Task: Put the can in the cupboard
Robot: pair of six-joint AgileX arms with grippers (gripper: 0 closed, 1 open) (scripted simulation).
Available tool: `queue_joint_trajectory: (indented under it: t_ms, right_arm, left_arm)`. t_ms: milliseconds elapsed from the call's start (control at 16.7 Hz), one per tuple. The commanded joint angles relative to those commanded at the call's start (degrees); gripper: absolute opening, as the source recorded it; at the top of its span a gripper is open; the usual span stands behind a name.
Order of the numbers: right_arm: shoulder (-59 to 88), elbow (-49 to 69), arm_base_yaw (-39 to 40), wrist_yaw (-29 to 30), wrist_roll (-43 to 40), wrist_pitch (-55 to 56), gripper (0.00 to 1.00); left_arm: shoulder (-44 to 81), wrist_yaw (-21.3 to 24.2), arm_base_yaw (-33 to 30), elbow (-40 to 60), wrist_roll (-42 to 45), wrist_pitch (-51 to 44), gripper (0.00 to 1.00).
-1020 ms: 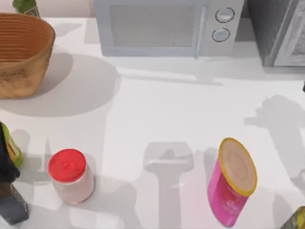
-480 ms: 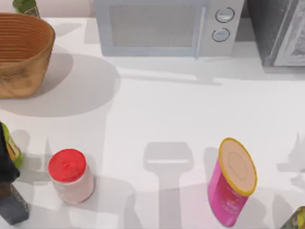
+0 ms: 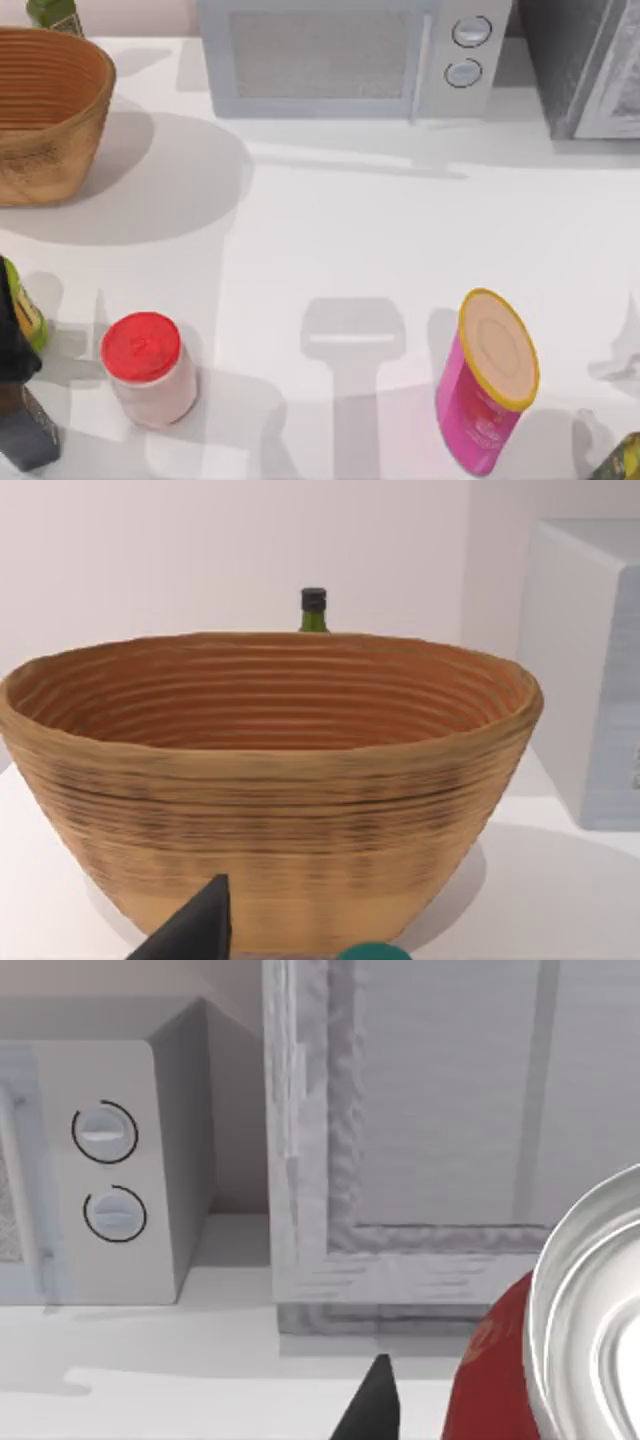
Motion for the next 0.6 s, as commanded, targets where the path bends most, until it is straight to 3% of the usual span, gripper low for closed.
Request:
queue_joint_trajectory:
  t_ms: [300, 600]
  right_arm:
    - [3.7, 3.8, 0.6, 0.7, 0.2, -1.2, 0.0]
    - [18.5, 21.6, 2.4, 3.1, 0.5, -6.0, 0.0]
  left_arm:
    - [0.0, 0.0, 0.0, 0.0, 0.0, 0.0, 1.0]
    - [0.0, 0.0, 0.0, 0.0, 0.0, 0.0, 1.0]
